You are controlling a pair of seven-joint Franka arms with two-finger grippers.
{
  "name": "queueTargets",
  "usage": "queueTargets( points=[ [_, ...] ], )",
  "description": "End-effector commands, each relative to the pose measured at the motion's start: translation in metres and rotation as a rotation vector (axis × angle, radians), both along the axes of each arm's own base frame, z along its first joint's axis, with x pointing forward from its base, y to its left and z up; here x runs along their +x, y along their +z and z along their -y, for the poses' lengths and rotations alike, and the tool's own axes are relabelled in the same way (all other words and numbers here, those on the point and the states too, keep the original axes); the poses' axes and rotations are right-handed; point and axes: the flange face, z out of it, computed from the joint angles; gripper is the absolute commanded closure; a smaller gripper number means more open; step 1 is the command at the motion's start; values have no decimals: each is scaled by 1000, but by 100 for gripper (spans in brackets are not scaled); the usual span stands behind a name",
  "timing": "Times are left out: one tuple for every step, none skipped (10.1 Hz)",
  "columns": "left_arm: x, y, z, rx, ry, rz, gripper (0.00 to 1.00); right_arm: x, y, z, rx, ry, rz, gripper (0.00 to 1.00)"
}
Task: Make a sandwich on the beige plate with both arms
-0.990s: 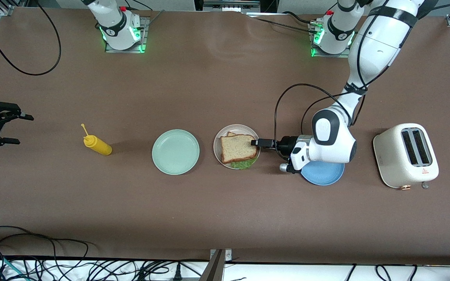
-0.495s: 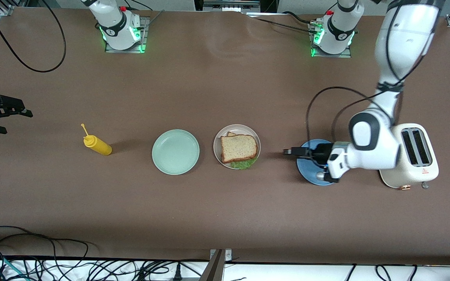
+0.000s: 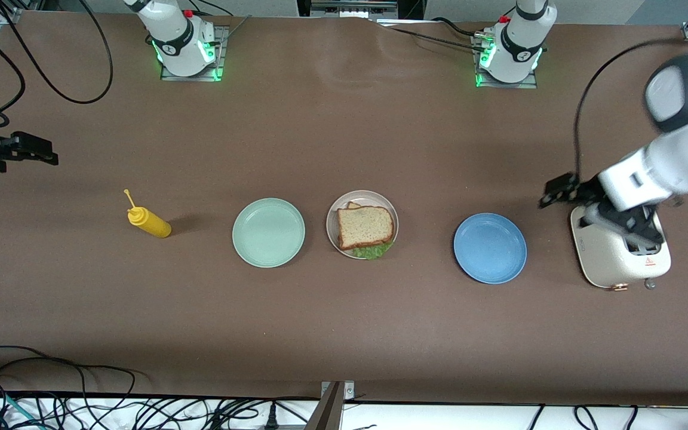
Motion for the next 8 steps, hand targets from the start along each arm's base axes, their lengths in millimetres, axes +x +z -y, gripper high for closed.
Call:
queueTargets(
  points=[
    [-46,47,-17,161,-38,5,0,-22,5,3,-39,-123,16,0],
    [-55,66,-25,251,-48,-1,0,-30,-7,4,-41,-135,58,0],
    [-67,77,-29,294,-38,-26,0,-35,-19,21,-38,-157,119,0],
    [-80,93,-41,291,52,-31,0,-29,-20,21,-37,-146,137,0],
    [-86,97,-48,286,144,-56,0,-28,-22,22,-43,-146,131,0],
    [-90,115,-50,286,192,-68,0,-28,-24,24,-42,-164,123,0],
    [-94,123,-51,278,205,-92,0,-26,-17,29,-44,-165,140,0],
    [-96,124,-54,241,237,-104,0,-24,-18,27,-42,-166,137,0]
  ],
)
